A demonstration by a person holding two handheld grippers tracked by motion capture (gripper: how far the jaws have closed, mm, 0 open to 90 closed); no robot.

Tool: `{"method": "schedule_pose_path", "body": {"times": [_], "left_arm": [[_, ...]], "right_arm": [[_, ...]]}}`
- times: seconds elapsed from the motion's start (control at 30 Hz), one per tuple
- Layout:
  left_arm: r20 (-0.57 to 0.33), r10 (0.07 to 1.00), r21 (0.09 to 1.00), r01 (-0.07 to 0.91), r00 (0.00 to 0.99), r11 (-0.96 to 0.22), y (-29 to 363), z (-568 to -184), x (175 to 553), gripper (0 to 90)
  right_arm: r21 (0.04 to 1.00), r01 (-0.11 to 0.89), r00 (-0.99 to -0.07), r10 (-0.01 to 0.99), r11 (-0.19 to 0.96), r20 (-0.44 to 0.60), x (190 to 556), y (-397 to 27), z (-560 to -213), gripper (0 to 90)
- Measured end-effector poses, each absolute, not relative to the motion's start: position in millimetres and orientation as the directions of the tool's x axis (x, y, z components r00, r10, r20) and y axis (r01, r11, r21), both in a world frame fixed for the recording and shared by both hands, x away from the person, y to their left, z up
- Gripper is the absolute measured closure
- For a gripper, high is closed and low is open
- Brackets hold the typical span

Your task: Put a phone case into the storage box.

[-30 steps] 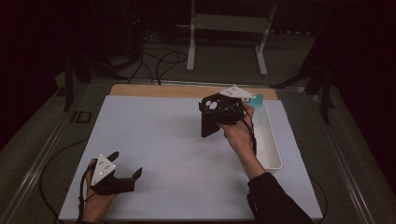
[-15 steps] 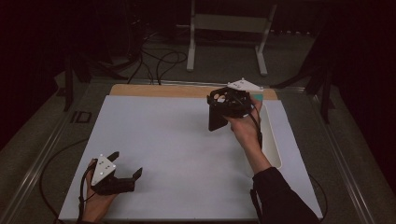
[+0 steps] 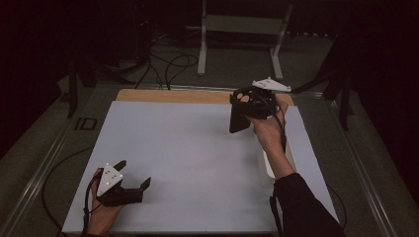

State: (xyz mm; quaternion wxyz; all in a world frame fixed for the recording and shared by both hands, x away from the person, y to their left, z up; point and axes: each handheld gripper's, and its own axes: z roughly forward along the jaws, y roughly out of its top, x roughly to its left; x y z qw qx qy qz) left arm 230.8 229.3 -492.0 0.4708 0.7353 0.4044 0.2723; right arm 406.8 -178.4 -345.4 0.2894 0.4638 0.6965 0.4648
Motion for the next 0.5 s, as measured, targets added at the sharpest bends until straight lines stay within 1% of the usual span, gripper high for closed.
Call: {"method": "schedule_pose_path", "body": {"times": [0.5], "left_arm": [[0.018, 0.852, 0.914, 0.336, 0.524, -0.227, 229.7, -491.6, 230.6, 0.2]], "right_arm": [[0.919, 0.382, -0.323, 0.946, 0.100, 0.032, 418.5, -205.5, -338.4, 13.8]]}}
